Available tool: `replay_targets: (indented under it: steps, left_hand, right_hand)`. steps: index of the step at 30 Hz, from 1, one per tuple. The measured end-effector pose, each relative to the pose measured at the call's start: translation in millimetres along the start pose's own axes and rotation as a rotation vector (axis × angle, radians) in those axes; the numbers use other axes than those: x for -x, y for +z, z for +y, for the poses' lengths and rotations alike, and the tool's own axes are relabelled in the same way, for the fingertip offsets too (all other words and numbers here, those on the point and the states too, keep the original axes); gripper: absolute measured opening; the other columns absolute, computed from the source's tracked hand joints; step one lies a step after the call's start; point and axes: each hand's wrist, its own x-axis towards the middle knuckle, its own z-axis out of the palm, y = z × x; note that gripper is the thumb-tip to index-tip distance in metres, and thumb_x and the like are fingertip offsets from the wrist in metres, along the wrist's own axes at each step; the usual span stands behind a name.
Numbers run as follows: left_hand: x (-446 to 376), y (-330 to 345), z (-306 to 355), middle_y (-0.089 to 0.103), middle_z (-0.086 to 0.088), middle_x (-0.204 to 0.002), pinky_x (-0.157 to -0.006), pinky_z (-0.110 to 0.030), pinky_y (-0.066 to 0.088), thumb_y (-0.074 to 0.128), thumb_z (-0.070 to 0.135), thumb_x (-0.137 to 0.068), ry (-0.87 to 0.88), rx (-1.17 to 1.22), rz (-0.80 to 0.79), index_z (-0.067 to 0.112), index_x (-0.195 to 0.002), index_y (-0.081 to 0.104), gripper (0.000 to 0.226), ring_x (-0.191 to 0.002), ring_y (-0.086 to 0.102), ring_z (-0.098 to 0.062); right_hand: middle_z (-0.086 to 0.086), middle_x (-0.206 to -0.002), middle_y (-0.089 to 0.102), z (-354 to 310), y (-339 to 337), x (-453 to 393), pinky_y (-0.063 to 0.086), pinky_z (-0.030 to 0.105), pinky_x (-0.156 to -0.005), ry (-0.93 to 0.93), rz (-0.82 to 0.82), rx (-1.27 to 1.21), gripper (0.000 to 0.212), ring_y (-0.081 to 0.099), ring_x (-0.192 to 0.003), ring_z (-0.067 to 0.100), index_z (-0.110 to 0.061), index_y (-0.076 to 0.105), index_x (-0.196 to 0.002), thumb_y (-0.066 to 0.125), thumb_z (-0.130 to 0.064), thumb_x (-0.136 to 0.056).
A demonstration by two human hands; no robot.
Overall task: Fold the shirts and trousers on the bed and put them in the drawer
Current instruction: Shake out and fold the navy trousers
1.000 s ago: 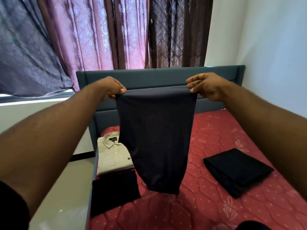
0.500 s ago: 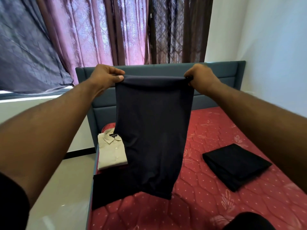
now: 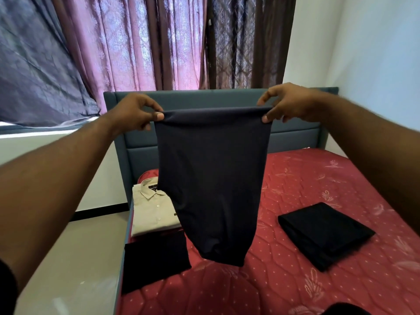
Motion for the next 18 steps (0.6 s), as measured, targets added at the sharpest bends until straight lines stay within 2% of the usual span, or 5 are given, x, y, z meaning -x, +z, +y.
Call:
replay_targets:
  steps: [2, 5, 9, 12, 18]
  left_hand:
    - [-4, 7, -2, 0.060, -0.010, -0.082, -0.034, -0.017, 0.040, 0.060, 0.010, -0.095, -0.115, 0.146, -0.096, 0.010, -0.095, 0.059, 0.001, -0.041, 0.060, -0.007]
    - [-18, 21, -7, 0.056, -0.011, -0.075, -0.037, -0.020, 0.048, 0.050, 0.008, -0.100, -0.256, 0.313, -0.131, 0.013, -0.090, 0.053, 0.012, -0.048, 0.067, -0.012]
    - [-51, 49, -25, 0.057, -0.016, -0.086, -0.054, -0.033, 0.060, 0.048, 0.001, -0.100, -0.421, 0.478, -0.050, 0.010, -0.088, 0.050, 0.015, -0.057, 0.071, -0.021]
    - [-83, 65, -34, 0.056, -0.016, -0.083, -0.049, -0.033, 0.058, 0.048, -0.001, -0.099, -0.414, 0.470, 0.111, 0.011, -0.089, 0.049, 0.016, -0.047, 0.067, -0.018]
    - [-137, 43, -15, 0.061, -0.007, -0.087, -0.058, -0.028, 0.060, 0.051, -0.001, -0.098, -0.221, 0.591, 0.310, 0.016, -0.089, 0.055, 0.019, -0.052, 0.068, -0.012]
  right_hand:
    - [0.006, -0.075, 0.060, 9, 4, -10, 0.037, 0.025, -0.053, 0.032, -0.039, -0.049, 0.018, 0.047, -0.063, 0.014, -0.016, 0.069, -0.084, 0.073, 0.000, -0.079]
    - [0.002, -0.060, 0.051, 27, 21, -33, 0.026, 0.015, -0.040, 0.163, -0.053, -0.222, 0.019, 0.039, -0.044, 0.008, -0.016, 0.061, -0.076, 0.065, 0.000, -0.086]
    - [0.005, -0.068, 0.053, 50, 50, -70, 0.043, 0.019, -0.035, 0.296, 0.001, -0.396, 0.021, 0.052, -0.036, 0.008, -0.018, 0.053, -0.081, 0.057, 0.000, -0.093]
    - [0.011, -0.075, 0.055, 53, 66, -101, 0.056, 0.031, -0.044, 0.285, 0.162, -0.607, 0.021, 0.062, -0.039, 0.017, -0.013, 0.049, -0.086, 0.052, 0.007, -0.093]
    - [0.011, -0.074, 0.057, 26, 37, -156, 0.059, 0.031, -0.052, 0.169, 0.477, -0.774, 0.020, 0.060, -0.041, 0.016, -0.012, 0.050, -0.085, 0.055, 0.007, -0.091]
